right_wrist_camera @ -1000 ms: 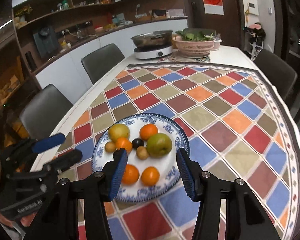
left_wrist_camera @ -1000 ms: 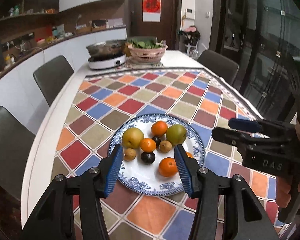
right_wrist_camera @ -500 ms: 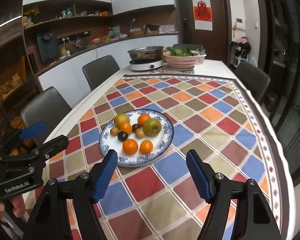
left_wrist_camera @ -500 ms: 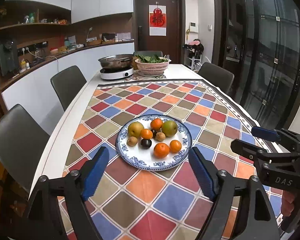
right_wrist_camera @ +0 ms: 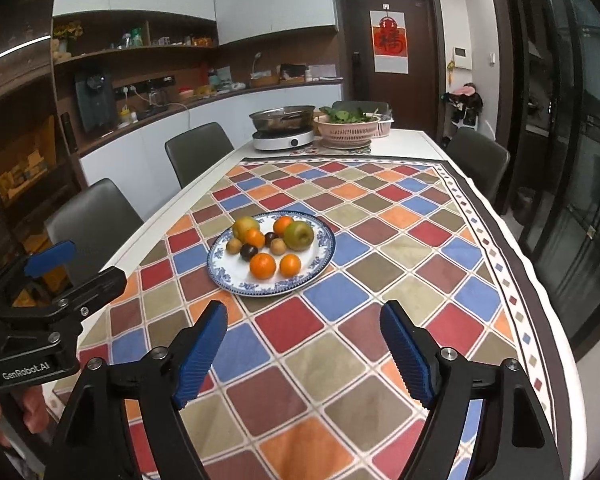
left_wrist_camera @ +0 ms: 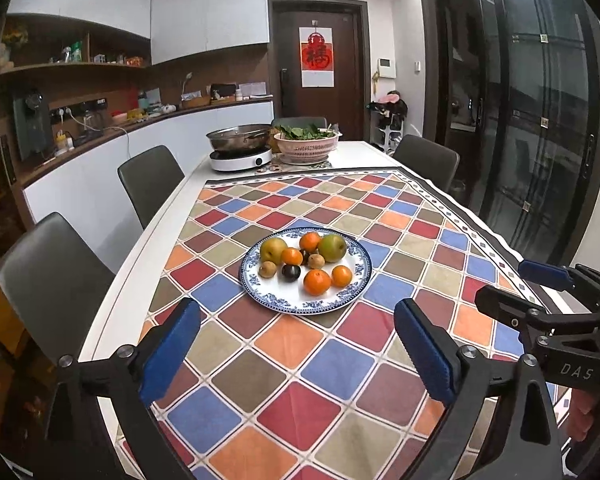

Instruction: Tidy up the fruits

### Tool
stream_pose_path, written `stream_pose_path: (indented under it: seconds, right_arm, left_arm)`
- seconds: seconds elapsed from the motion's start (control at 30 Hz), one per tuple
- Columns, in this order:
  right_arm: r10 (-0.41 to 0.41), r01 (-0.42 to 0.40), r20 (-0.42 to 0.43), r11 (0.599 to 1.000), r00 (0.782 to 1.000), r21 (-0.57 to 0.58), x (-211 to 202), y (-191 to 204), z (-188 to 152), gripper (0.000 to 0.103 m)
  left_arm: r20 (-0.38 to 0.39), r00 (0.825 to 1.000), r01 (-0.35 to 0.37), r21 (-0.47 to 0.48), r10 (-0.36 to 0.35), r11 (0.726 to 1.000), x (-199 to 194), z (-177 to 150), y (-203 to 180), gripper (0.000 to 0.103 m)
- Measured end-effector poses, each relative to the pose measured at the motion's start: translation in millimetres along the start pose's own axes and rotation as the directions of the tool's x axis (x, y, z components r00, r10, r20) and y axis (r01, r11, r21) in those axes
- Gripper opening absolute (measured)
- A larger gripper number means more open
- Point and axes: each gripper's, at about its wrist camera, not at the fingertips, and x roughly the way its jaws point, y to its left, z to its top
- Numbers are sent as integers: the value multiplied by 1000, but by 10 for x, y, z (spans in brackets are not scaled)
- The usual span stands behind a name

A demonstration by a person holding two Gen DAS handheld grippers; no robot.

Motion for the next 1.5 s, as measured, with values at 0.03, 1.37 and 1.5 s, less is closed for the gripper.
stream_pose_path:
  seconds: [0.03, 1.37, 1.5]
  right_arm:
    - [-1, 1, 4, 1000, 1000, 0, -35, 5, -23, 80]
    - [-12, 12, 31, 1000, 999, -8, -230, 61, -236, 83]
    - [-11, 12, 30, 1000, 999, -10, -228, 63, -236, 83]
  left_arm:
    - [3, 1000, -2, 0, 2, 1000, -27, -16, -5, 100]
    - [32, 999, -21, -10, 22, 1000, -252, -204, -33, 103]
    - [24, 1000, -12, -11, 12, 1000, -244, -230, -35, 103]
